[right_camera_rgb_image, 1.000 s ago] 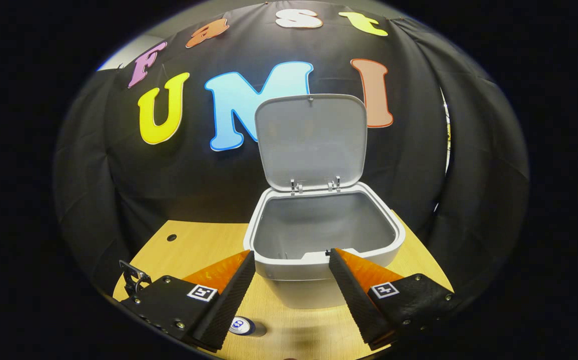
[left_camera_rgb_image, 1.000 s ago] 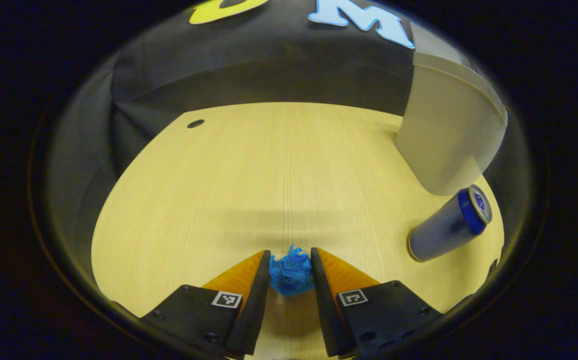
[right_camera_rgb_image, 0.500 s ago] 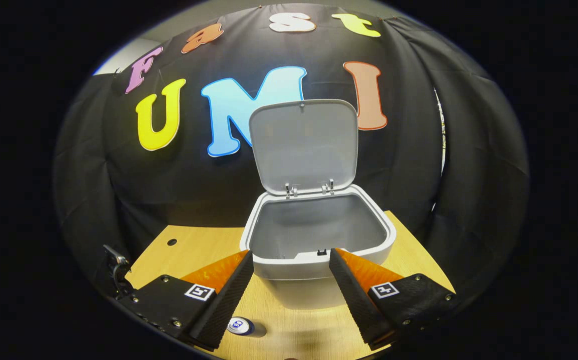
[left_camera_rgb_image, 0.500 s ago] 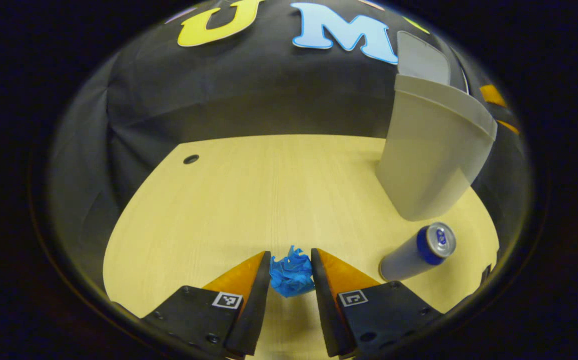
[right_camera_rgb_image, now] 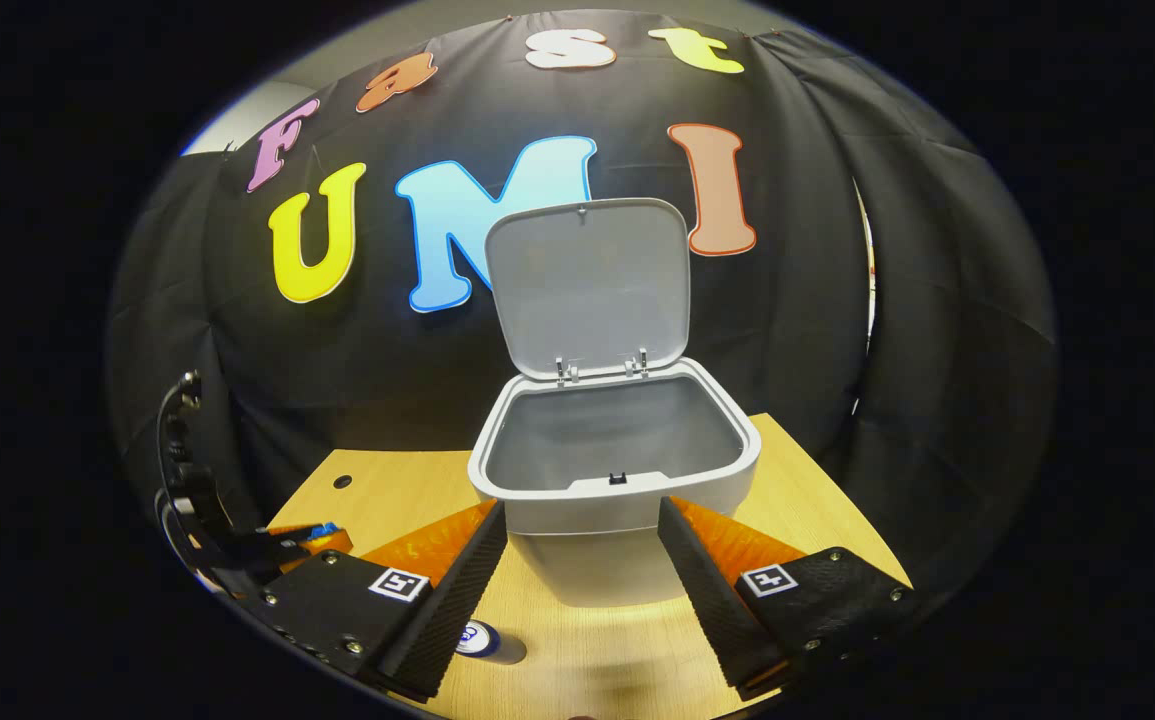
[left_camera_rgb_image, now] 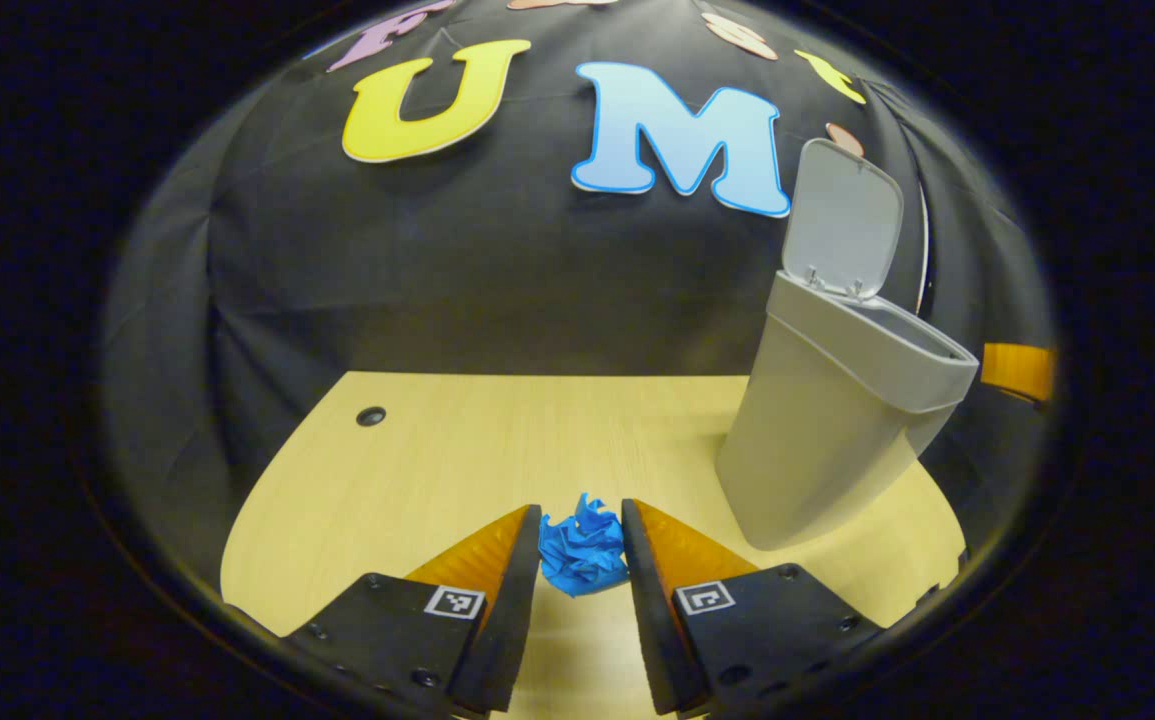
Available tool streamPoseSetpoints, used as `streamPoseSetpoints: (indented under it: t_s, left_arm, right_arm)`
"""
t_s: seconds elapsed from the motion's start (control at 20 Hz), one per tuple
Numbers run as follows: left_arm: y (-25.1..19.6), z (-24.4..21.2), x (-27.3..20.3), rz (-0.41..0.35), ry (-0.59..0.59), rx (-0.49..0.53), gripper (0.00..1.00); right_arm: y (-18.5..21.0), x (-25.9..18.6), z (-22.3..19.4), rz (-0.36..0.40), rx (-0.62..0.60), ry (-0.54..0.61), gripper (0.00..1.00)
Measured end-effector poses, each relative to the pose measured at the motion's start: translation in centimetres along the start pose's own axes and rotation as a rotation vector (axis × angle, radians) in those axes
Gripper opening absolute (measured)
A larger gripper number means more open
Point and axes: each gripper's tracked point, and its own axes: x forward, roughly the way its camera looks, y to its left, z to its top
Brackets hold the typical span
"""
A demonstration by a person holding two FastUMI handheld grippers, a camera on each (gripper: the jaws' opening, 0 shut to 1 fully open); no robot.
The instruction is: Press the lid of the desktop garbage bin to open it, pick up the crumpled paper on the desktop and throw it into the bin, then pick up the pop can on the desktop and drop it into the bin, and finally close the garbage bin lid.
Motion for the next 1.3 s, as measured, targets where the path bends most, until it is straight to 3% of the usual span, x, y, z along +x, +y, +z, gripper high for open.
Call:
streamPoseSetpoints:
  t_s: [0.05,0.7,1.2,1.3]
  left_arm:
    - [-0.6,1.1,-0.1,-0.01,-0.02,0.009,0.58]
    - [-9.3,12.6,-0.6,-0.167,-0.206,0.046,0.55]
    - [-16.9,14.9,-1.1,-0.291,-0.282,0.144,0.52]
    - [-18.5,15.2,-1.1,-0.322,-0.295,0.166,0.56]
  right_arm:
    - [-0.2,-0.1,-0.1,-0.002,0.003,0.0,0.98]
    - [-3.4,-1.2,-1.0,-0.053,0.047,0.005,0.98]
    - [-4.4,-0.7,-1.6,-0.073,0.067,0.015,0.98]
    - [-4.8,-0.8,-1.7,-0.084,0.072,0.016,0.98]
